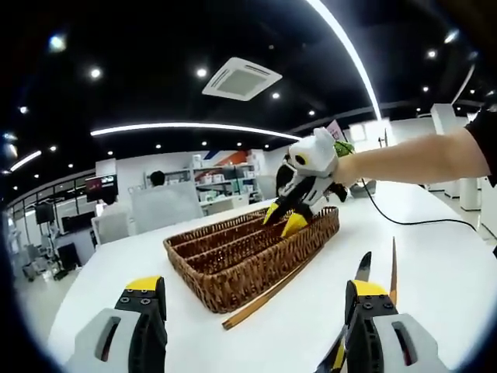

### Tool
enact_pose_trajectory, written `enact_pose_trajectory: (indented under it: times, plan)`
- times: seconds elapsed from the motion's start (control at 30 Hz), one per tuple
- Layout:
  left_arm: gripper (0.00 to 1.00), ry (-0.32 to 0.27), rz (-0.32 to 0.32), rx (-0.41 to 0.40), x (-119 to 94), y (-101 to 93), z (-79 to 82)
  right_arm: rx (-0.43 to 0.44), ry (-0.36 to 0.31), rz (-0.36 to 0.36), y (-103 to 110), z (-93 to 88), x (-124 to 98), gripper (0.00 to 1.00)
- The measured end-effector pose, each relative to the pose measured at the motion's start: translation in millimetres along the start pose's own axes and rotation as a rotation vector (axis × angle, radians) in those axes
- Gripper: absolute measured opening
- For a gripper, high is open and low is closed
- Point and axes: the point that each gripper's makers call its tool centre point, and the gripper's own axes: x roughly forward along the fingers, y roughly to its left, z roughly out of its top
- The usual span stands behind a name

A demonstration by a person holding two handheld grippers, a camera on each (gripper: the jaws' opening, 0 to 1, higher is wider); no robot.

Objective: Arrange the knives, forks, and spoons in their matching storage slots by inserting each utensil handle-first until every utensil is classified and aligned in the correct compartment

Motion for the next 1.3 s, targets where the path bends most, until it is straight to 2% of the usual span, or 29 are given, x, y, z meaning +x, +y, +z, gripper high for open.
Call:
enact_pose_trajectory:
  times: [0.1, 0.13, 0.17, 0.2, 0.3, 0.47, 0.5, 0.57, 0.73, 0.8, 0.83, 0.93, 1.03, 1.13, 1.3]
  plan:
    - [1.0, 0.002, -0.005, 0.002, 0.4, -1.4, -0.3, 0.052, -0.068, -0.055, -4.5, 9.3, -10.9, 0.85]
    - [1.0, 0.003, -0.006, 0.006, 0.6, -1.9, -0.2, 0.07, -0.11, -0.049, 0.0, 14.0, -15.3, 0.94]
    - [1.0, 0.004, -0.009, 0.007, 0.8, -2.9, -0.3, 0.08, -0.11, -0.054, 1.2, 13.1, -18.8, 0.99]
    - [1.0, 0.006, -0.011, 0.011, 1.0, -4.2, -0.5, 0.082, -0.09, -0.085, -0.1, 8.3, -26.0, 0.99]
    - [1.0, 0.012, -0.022, 0.013, 1.3, -6.6, -1.7, 0.06, -0.098, -0.137, 0.9, 4.0, -41.5, 0.99]
    - [1.0, 0.018, -0.037, 0.022, 2.5, -11.6, -2.5, 0.089, -0.193, -0.203, 10.2, 2.6, -71.3, 0.99]
    - [1.0, 0.019, -0.039, 0.023, 2.7, -12.3, -2.6, 0.095, -0.198, -0.211, 16.8, 1.2, -76.1, 0.99]
    - [1.0, 0.02, -0.044, 0.035, 2.7, -15.0, -2.4, 0.111, -0.252, -0.254, 24.4, 0.4, -92.0, 0.99]
    - [1.0, 0.009, -0.063, 0.041, 2.1, -21.8, 0.9, 0.162, -0.297, -0.28, 28.1, -7.3, -118.7, 0.99]
    - [1.0, 0.005, -0.063, 0.038, 1.1, -21.9, 2.0, 0.165, -0.323, -0.287, 40.6, -4.6, -134.2, 0.99]
    - [1.0, 0.006, -0.062, 0.041, 0.7, -21.6, 2.0, 0.179, -0.361, -0.292, 45.7, 0.5, -143.7, 0.99]
    - [1.0, 0.002, -0.067, 0.039, 0.5, -23.3, 4.1, 0.174, -0.368, -0.312, 55.0, 1.9, -161.8, 1.0]
    - [1.0, 0.005, -0.085, 0.045, -0.4, -28.8, 4.9, 0.137, -0.342, -0.331, 61.4, -0.6, -169.7, 1.0]
    - [1.0, 0.016, -0.101, 0.047, -1.3, -33.3, 3.9, 0.135, -0.328, -0.339, 64.2, -6.0, -170.5, 1.0]
    - [1.0, 0.001, -0.112, 0.043, -4.5, -34.9, 6.8, 0.123, -0.346, -0.312, 73.1, -9.1, -161.0, 1.0]
